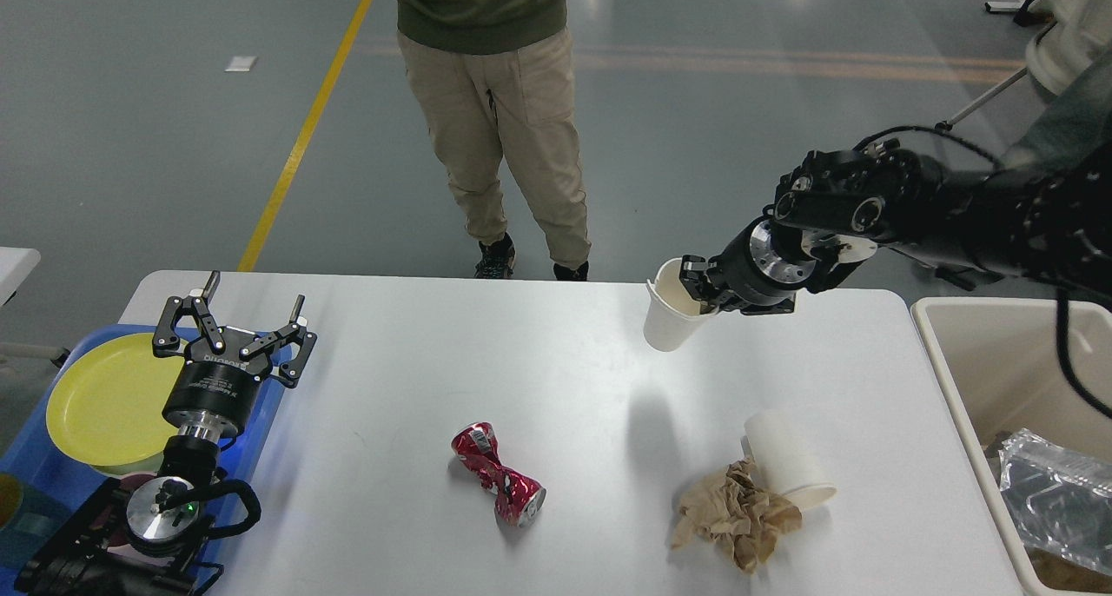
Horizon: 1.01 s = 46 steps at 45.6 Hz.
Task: Tidy desktop
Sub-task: 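Carry the paper cup to the bin and drop it in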
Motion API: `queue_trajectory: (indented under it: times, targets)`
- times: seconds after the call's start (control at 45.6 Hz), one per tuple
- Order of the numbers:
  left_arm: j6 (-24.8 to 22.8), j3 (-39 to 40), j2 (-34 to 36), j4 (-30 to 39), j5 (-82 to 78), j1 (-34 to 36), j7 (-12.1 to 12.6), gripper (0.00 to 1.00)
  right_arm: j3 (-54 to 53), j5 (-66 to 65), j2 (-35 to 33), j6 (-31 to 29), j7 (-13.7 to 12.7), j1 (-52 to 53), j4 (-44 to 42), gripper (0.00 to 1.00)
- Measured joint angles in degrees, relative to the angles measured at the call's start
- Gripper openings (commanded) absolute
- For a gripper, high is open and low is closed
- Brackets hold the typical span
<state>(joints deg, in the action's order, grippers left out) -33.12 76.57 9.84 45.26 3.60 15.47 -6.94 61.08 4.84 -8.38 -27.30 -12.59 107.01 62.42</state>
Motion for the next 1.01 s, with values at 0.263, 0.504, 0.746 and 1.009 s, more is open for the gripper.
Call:
queue_trajectory:
  times: [0.263,0.504,0.746,1.009]
  targets:
    - [0.00,0.00,0.00,0.00,0.00,0.00,0.00,0.96,9.60,-0.32,-3.59,-2.38,0.80,22.01,20.68,0.00]
    - [0.00,0.00,0.00,0.00,0.00,-0.01,0.00,0.96,13.56,-0.67,-5.40,-3.89,4.15,33.91,34.03,0.00]
    - [0.00,-0.02,0.00,0.00,0.00,-0.04,0.00,0.96,18.43,-0.67,-6.23,-3.18,6.16,34.65,34.09,0.00]
    - [0.00,-0.02,0.00,0.00,0.00,-0.06,0.00,0.96,23.12,-5.48,-18.68,-2.95,5.68,26.41,25.42,0.00]
